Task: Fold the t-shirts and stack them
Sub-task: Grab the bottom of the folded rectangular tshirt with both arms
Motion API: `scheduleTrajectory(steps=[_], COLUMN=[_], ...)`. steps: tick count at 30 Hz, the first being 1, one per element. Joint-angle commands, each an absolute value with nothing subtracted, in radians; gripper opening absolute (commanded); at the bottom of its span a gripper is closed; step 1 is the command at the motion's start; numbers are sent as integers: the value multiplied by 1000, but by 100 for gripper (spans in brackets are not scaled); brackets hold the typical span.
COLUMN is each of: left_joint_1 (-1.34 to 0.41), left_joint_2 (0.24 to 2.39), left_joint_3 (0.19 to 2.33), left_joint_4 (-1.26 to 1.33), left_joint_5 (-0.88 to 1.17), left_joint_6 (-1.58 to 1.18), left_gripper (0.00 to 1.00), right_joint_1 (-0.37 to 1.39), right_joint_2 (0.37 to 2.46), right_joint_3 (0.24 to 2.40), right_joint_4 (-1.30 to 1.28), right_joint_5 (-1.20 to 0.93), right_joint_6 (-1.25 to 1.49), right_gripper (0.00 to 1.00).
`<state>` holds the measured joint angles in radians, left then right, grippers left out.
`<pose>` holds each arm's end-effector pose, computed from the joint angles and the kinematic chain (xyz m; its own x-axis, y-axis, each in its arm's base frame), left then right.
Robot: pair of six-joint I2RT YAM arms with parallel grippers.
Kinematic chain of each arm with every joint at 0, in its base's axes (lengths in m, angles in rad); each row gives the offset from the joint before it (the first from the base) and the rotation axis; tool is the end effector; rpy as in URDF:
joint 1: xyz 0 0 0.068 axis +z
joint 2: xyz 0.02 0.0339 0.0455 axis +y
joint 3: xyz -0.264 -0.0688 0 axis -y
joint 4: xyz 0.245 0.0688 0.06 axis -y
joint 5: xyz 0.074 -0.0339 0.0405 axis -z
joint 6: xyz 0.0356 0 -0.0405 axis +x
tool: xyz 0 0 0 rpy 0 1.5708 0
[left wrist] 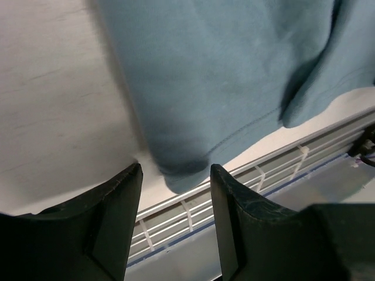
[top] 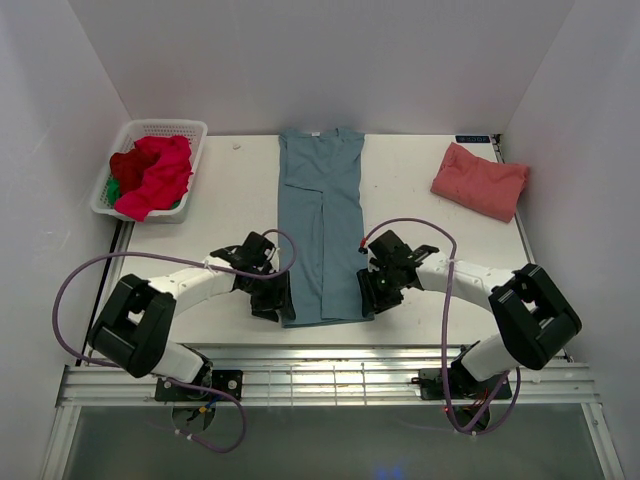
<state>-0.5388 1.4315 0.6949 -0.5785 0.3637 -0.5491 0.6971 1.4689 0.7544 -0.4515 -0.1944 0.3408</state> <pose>0.1929 -0.1300 0.1510 -0.9989 0.0289 -0.0361 0.0415 0.9040 -0.4256 0.1953 0.1725 0.1608 -0.8942 -0.3211 -0.3118 -0.4131 0.8602 0.2990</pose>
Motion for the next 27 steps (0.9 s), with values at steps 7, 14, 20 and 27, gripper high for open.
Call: scheduleTrajectory(steps=[7, 14, 20, 27], left_joint_1=[-540, -540, -548, -569], left_joint_2=[1529, 1534, 1516, 1493], left_joint_3=[684, 684, 698, 745], left_joint_4=[-532, -603, -672, -704], left_joint_5=[440, 411, 377, 351], left_joint_6=[-518, -532, -541, -535], left_gripper=[60, 44, 15, 0], right_joint_1=[721, 733, 736, 745], right_joint_2=[1525, 1520, 1514, 1451], right_joint_3=[773, 758, 753, 764], right_joint_4=[-443, -453, -459, -501], right_joint_5=[-235, -236, -229, -218], right_joint_6=[336, 347, 350, 368], right_gripper=[45, 31, 8, 8])
